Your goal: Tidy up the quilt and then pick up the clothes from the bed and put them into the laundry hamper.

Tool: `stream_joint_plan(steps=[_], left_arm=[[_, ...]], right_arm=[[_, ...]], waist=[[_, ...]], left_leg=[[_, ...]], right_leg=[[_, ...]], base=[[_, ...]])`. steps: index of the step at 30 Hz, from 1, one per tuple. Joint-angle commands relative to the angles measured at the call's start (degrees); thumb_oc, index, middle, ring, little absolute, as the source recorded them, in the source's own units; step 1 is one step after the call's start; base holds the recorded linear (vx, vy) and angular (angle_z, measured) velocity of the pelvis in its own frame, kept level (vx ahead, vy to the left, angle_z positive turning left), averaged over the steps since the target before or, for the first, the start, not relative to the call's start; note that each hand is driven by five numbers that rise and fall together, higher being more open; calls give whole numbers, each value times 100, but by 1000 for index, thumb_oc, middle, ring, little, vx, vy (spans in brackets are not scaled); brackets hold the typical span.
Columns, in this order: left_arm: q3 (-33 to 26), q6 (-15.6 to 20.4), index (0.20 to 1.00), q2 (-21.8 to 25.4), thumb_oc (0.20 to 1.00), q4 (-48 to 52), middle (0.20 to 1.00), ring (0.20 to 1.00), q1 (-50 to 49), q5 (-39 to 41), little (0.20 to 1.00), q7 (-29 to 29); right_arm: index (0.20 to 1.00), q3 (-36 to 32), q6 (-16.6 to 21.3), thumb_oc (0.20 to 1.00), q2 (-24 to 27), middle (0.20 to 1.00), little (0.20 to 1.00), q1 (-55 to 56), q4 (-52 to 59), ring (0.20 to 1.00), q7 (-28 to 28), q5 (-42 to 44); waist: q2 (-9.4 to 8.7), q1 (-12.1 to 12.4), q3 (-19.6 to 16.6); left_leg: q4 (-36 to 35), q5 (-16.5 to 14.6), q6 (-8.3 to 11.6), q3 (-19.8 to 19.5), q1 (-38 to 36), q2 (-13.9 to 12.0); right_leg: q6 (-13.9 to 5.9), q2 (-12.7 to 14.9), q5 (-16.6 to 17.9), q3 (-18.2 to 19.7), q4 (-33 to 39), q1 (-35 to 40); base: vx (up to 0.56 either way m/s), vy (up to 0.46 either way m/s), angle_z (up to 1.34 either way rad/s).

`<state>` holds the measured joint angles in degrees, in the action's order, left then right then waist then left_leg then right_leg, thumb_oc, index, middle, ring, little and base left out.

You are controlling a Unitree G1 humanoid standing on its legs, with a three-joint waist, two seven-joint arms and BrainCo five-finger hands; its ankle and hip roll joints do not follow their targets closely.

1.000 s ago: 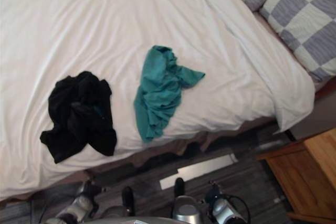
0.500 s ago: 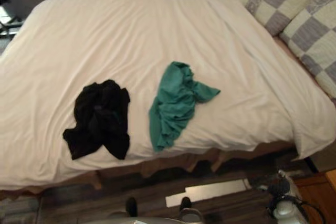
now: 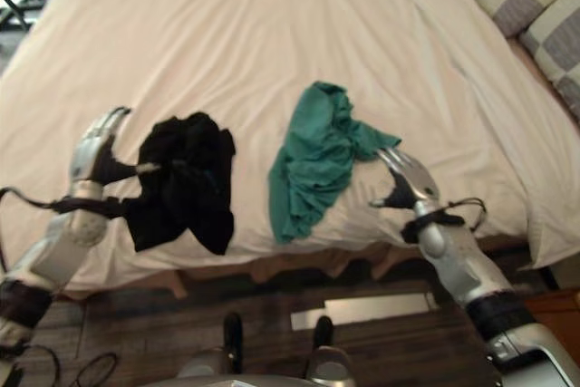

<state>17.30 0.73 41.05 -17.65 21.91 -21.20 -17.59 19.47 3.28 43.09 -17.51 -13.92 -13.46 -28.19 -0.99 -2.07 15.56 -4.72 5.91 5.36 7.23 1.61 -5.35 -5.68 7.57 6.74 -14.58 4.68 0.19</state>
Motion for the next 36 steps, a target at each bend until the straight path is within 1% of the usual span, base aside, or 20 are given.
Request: stream_joint_plan(steps=[1, 2, 4, 5, 6, 7, 11, 16, 17, 18, 19, 20, 21, 23, 24, 26, 27, 31, 32, 36], left_arm=[[216, -461, 1000, -209, 1000, -1210, 1000, 1000, 909, -509, 1000, 96], [242, -453, 1000, -225, 1000, -1254, 1000, 1000, 955, -508, 1000, 83], [293, -739, 1000, -555, 1000, -1987, 1000, 1000, 1164, -634, 1000, 224], [324, -890, 533, -750, 533, -2611, 533, 533, 1280, -822, 533, 348], [331, -885, 473, -762, 473, -2630, 473, 473, 1294, -825, 473, 343], [281, -983, 200, -939, 200, -3200, 200, 200, 1155, -916, 200, 470], [178, -1000, 200, -1113, 200, -3648, 200, 200, 676, -1040, 200, 602], [-51, -699, 200, -1213, 200, -3033, 200, 200, -823, -679, 200, 666], [-142, -453, 200, -1193, 200, -2635, 200, 200, -1459, -214, 200, 667], [-184, -348, 200, -1186, 200, -2463, 200, 200, -1725, 32, 200, 680], [-210, -350, 200, -1185, 200, -2443, 200, 200, -1752, 37, 200, 686], [-280, -195, 200, -1142, 200, -2251, 200, 200, -2023, 364, 200, 701], [-301, -197, 200, -1145, 200, -2242, 200, 200, -2033, 364, 200, 705], [-340, 164, 200, -856, 200, -1144, 200, 200, -2698, 908, 200, 694], [-368, 150, 200, -851, 200, -1111, 200, 200, -2727, 910, 200, 706], [-515, 420, 200, -788, 200, -119, 200, 200, -3123, 1598, 200, 950], [-511, 480, 200, -783, 200, 156, 200, 200, -3208, 1856, 200, 1021], [-437, 587, 200, -798, 200, 811, 200, 200, -3160, 2402, 200, 1259], [-373, 571, 200, -812, 200, 1067, 200, 200, -3036, 2531, 200, 1449], [-314, 525, 200, -923, 200, 1174, 200, 200, -2941, 2675, 200, 1721]], right_arm=[[1000, 189, -88, 1000, 75, 1000, 1000, -712, 209, 1000, -89, -84], [1000, 178, -91, 1000, 80, 1000, 1000, -716, 206, 1000, -90, -84], [1000, 191, -148, 1000, 42, 1000, 1000, -696, 386, 1000, -63, -157], [1000, 143, -170, 1000, 125, 1000, 1000, -632, 588, 1000, -24, -235], [1000, 133, -173, 1000, 132, 1000, 1000, -622, 599, 1000, -19, -237], [1000, 115, -155, 1000, 236, 1000, 1000, -627, 692, 1000, 24, -269], [1000, 145, -121, 1000, 389, 1000, 1000, -726, 734, 1000, 96, -255], [1000, 586, -174, 1000, 545, 1000, 1000, -1583, 255, 1000, 225, -233], [1000, 838, -256, 1000, 531, 1000, 1000, -2049, -184, 1000, 308, -243], [1000, 969, -316, 1000, 495, 1000, 1000, -2273, -486, 1000, 322, -237], [1000, 1019, -308, 1000, 476, 1000, 1000, -2319, -526, 1000, 307, -230], [1000, 1219, -381, 1000, 457, 1000, 1000, -2589, -968, 1000, 346, -269], [1000, 1252, -374, 1000, 442, 1000, 1000, -2626, -995, 1000, 334, -264], [1000, 1547, -553, 1000, 201, 1000, 1000, -3359, -2687, 1000, 351, -56], [1000, 1577, -536, 1000, 175, 1000, 1000, -3391, -2729, 1000, 334, -48], [1000, 1546, -629, 1000, -45, 1000, 1000, -3538, -3814, 1000, 378, 130], [1000, 1490, -641, 1000, -202, 1000, 1000, -3514, -4134, 1000, 381, 254], [1000, 1259, -647, 1000, -542, 1000, 1000, -3262, -4831, 1000, 503, 588], [200, 1114, -625, 200, -747, 200, 200, -2988, -5019, 200, 701, 788], [200, 771, -549, 200, -986, 200, 200, -2187, -4524, 200, 894, 1258]], waist=[[-106, -73, 289], [-103, -58, 286], [-144, -89, 363], [-179, -95, 413], [-175, -93, 415], [-208, -75, 463], [-218, -5, 474], [-85, 288, 571], [20, 472, 641], [64, 546, 660], [63, 520, 653], [141, 622, 716], [136, 601, 702], [334, 931, 795], [329, 905, 788], [480, 1124, 795], [528, 1158, 780], [619, 1269, 687], [613, 1311, 601], [471, 1253, 467]], left_leg=[[-28, -624, 156, 263, -204, -320], [-28, -621, 155, 267, -189, -319], [-28, -592, 148, 304, -109, -317], [-28, -589, 148, 314, -76, -313], [-28, -589, 147, 312, -75, -311], [-28, -586, 149, 317, -61, -305], [-28, -599, 146, 303, -61, -282], [-28, -583, 142, 224, -12, -241], [-28, -537, 143, 163, 54, -222], [-28, -512, 143, 136, 91, -213], [-28, -511, 144, 134, 96, -215], [-28, -484, 149, 88, 130, -209], [-28, -464, 146, 85, 159, -206], [-28, -344, 177, -119, 369, -183], [-28, -342, 178, -131, 379, -184], [-28, -276, 199, -326, 512, -162], [-28, -282, 205, -415, 531, -152], [-28, -270, 206, -639, 584, -84], [-28, -295, 196, -706, 560, -45], [-20, -369, 147, -684, 478, 3]], right_leg=[[-629, 350, -610, 472, -557, -667], [-628, 351, -611, 478, -565, -689], [-626, 358, -583, 490, -593, -801], [-627, 378, -583, 471, -607, -837], [-628, 380, -585, 470, -609, -837], [-630, 413, -581, 455, -638, -862], [-613, 460, -614, 465, -741, -883], [-578, 518, -646, 464, -881, -959], [-562, 538, -643, 428, -912, -995], [-554, 542, -641, 415, -923, -1016], [-553, 541, -642, 413, -926, -1021], [-541, 548, -672, 382, -973, -1037], [-537, 549, -648, 381, -958, -1058], [-523, 583, -660, 231, -1028, -1130], [-522, 583, -663, 219, -1030, -1133], [-531, 634, -693, -22, -1050, -1089], [-540, 661, -725, -134, -1056, -1037], [-560, 742, -753, -407, -1013, -872], [-570, 769, -757, -506, -973, -762], [-579, 785, -711, -519, -900, -649]], base=[[-79, 23, -21], [-102, 34, -15], [-50, 17, -4], [-30, 3, -10], [-22, -4, -9], [0, 0, 0], [0, 0, 0], [-6, 4, -5], [-28, 8, -11], [-21, 2, -4], [-10, 2, 5], [-15, 3, 14], [-31, -18, 20], [-32, -39, 19], [-24, -36, 32], [-33, -53, 51], [-28, -41, 55], [-9, -21, 59], [-1, 12, 49], [16, 58, 30]])
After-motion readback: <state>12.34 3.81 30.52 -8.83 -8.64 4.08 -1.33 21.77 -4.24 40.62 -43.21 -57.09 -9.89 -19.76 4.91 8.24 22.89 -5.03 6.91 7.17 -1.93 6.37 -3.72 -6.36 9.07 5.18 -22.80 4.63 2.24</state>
